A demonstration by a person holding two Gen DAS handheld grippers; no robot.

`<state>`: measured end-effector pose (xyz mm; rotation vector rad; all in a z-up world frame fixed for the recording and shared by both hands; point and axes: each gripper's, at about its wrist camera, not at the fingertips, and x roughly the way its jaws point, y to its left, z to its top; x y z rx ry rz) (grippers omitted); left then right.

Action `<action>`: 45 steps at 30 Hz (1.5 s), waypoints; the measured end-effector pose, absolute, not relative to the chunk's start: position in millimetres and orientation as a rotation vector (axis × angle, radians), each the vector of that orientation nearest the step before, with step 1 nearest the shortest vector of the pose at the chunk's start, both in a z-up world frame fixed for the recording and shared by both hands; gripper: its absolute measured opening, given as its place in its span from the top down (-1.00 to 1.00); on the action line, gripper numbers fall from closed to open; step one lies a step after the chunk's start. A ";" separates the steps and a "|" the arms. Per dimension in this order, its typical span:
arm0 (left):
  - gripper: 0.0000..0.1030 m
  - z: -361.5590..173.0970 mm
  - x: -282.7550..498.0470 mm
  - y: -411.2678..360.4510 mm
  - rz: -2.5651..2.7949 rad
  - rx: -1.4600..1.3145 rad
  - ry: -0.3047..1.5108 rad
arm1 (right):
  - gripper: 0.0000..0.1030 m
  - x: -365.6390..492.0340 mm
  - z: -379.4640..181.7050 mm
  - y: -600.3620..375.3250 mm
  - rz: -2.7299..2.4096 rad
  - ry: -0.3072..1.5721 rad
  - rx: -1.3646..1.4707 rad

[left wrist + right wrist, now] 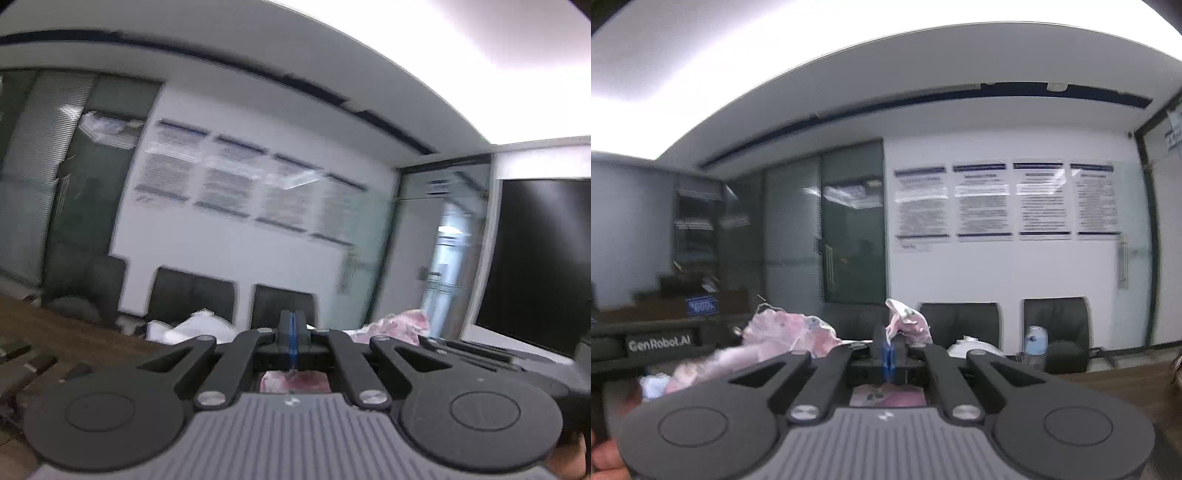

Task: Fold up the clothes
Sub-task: 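Grasp the pink floral dress with both grippers and lift it up, then lower the held dress and spread it flat on the table with both grippers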

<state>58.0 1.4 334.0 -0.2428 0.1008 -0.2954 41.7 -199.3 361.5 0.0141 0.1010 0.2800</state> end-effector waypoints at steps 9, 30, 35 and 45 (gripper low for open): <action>0.99 414.4 -48.6 27.6 -0.356 -0.180 -0.273 | 0.99 -16.1 439.6 -182.2 0.338 -0.253 -0.019; -0.44 55.6 -86.3 37.5 -0.169 0.033 0.497 | -0.02 -28.5 50.0 -189.4 0.463 0.667 0.010; 0.04 19.9 -69.2 25.0 -0.166 0.010 0.584 | 0.70 -23.2 18.3 -169.8 0.482 0.700 -0.003; 0.88 13.0 -110.2 34.2 -0.219 0.002 0.579 | 0.96 -63.8 12.3 -160.9 0.526 0.705 0.014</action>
